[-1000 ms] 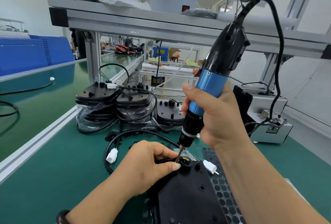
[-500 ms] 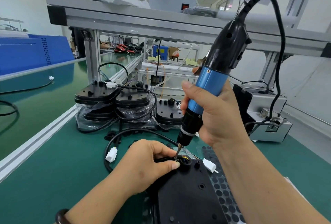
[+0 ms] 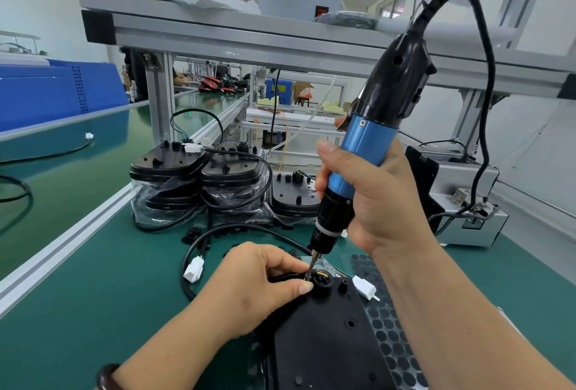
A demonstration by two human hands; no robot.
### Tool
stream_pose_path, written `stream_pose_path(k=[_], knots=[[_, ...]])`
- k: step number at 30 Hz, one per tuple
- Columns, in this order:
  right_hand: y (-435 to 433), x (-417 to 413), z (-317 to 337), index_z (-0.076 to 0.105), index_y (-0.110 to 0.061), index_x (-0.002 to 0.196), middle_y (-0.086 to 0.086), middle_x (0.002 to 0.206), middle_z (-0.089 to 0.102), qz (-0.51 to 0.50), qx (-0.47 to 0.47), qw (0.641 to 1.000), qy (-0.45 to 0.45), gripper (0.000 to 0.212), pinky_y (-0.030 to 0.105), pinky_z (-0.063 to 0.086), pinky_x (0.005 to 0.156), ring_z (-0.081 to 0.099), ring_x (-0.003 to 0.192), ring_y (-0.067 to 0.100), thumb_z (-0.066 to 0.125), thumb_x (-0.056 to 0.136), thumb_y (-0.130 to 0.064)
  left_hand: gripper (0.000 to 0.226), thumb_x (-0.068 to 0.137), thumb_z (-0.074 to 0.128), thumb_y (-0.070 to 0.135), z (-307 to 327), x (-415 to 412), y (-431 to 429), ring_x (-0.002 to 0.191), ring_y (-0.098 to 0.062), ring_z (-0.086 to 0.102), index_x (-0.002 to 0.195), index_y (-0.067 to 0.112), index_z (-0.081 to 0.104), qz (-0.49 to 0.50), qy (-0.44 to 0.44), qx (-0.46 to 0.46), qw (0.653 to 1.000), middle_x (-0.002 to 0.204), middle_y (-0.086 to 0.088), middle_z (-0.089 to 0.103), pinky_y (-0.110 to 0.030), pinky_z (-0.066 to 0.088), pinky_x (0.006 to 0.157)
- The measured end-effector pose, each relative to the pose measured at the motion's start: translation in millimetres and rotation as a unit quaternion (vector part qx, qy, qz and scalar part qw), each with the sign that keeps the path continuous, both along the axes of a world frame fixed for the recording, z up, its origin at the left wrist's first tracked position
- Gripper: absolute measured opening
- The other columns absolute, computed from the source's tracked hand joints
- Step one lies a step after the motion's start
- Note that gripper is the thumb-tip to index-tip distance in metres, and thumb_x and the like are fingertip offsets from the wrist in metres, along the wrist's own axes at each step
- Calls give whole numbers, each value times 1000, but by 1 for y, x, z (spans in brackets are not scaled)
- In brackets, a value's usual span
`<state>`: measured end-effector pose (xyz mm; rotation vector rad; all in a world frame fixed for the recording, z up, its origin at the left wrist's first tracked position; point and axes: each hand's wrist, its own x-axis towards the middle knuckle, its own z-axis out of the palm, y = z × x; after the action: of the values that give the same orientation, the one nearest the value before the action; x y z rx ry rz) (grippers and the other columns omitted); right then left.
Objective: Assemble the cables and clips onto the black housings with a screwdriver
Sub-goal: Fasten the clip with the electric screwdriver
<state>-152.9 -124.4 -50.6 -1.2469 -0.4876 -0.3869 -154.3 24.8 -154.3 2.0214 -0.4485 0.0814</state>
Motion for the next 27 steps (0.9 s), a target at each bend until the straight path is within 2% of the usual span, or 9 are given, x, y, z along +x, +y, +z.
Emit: stream_pose_path(k=[7, 16, 19, 22, 27], knots=[[1, 1, -1, 55, -20, 93, -3, 61, 55, -7, 2, 1000, -4, 28, 28, 48, 50, 52, 49, 18, 72, 73, -12, 16, 71, 84, 29, -1, 1, -2, 79, 9, 65, 80, 39, 74, 10, 9, -7, 1000, 81, 25, 71, -15, 50, 80], [2, 0, -1, 52, -19, 91, 0, 61, 52, 1, -5, 1000, -11, 28, 28, 48, 51, 51, 50, 20, 72, 73, -12, 17, 72, 83, 28, 1, -2, -1, 79, 11, 64, 85, 36, 74, 5, -11, -2, 1000, 81, 27, 70, -6, 46, 76], [2, 0, -1, 52, -19, 91, -1, 61, 53, 3, -3, 1000, -8, 28, 28, 49, 51, 51, 50, 19, 72, 73, -11, 24, 69, 85, 27, 2, -4, 1, 86, 8, 64, 82, 41, 70, -2, -35, 1, 999, 85, 24, 70, -5, 45, 78], [1, 0, -1, 51, -19, 92, -1, 60, 53, 5, 0, 1000, -4, 28, 29, 49, 51, 51, 50, 19, 72, 76, -8, 24, 68, 86, 22, 2, -4, 1, 81, 9, 64, 76, 38, 70, -5, -29, -10, 1000, 80, 26, 70, -3, 44, 74], [2, 0, -1, 52, -19, 92, 0, 60, 53, 2, -3, 1000, 3, 30, 29, 49, 51, 52, 51, 19, 73, 72, -13, 17, 68, 85, 30, 1, -3, -1, 80, 6, 66, 77, 38, 73, 14, -19, -4, 1000, 82, 23, 71, -11, 50, 79]])
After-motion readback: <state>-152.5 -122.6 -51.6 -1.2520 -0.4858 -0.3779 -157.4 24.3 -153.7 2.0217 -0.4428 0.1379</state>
